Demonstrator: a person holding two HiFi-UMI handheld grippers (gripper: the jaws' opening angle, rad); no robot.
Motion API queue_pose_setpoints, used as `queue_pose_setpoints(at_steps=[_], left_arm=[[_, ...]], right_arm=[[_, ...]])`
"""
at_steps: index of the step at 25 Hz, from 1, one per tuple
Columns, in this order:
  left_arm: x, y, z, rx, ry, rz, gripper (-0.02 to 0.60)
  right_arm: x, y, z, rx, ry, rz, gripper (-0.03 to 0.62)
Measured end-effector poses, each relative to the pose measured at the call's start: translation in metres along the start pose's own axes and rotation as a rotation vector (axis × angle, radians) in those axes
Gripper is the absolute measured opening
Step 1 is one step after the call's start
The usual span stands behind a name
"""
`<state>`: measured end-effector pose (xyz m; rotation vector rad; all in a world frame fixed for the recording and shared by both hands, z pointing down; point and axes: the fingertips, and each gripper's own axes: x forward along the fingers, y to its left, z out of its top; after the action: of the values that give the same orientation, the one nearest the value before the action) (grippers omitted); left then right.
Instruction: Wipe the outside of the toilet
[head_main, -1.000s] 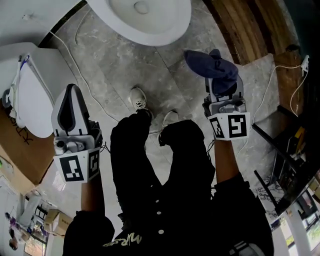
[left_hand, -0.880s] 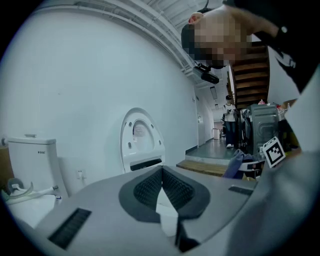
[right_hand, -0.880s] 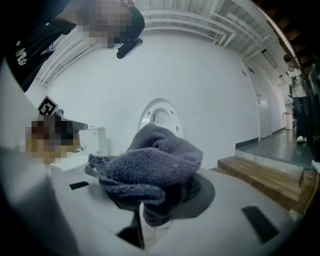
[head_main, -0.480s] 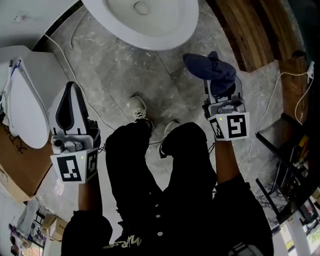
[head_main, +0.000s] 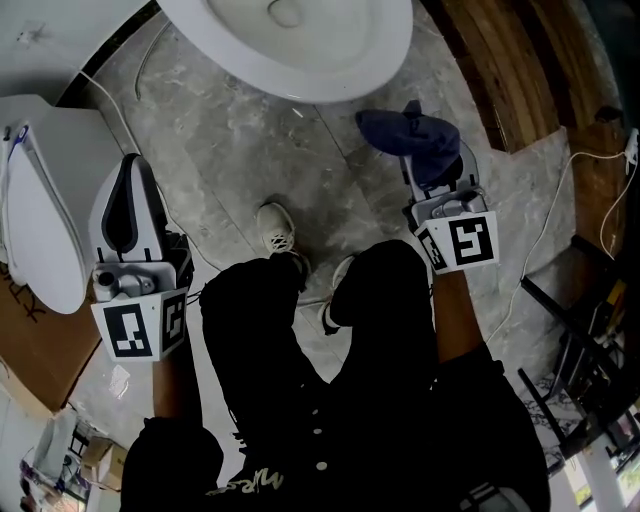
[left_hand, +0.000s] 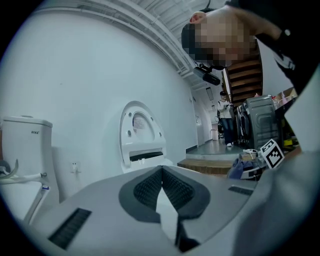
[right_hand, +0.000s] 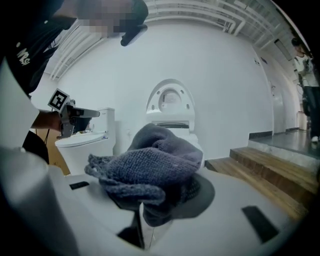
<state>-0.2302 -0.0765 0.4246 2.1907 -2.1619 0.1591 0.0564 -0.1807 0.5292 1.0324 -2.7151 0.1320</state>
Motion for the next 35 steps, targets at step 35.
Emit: queue_pose_setpoints(at_steps=[35], left_arm=[[0.049, -0.049, -0.155, 0.161, -0.049, -0.17, 0.011]], right_arm=[[0.092, -0.002, -0.123, -0.083, 0.03, 0.207, 0.115]])
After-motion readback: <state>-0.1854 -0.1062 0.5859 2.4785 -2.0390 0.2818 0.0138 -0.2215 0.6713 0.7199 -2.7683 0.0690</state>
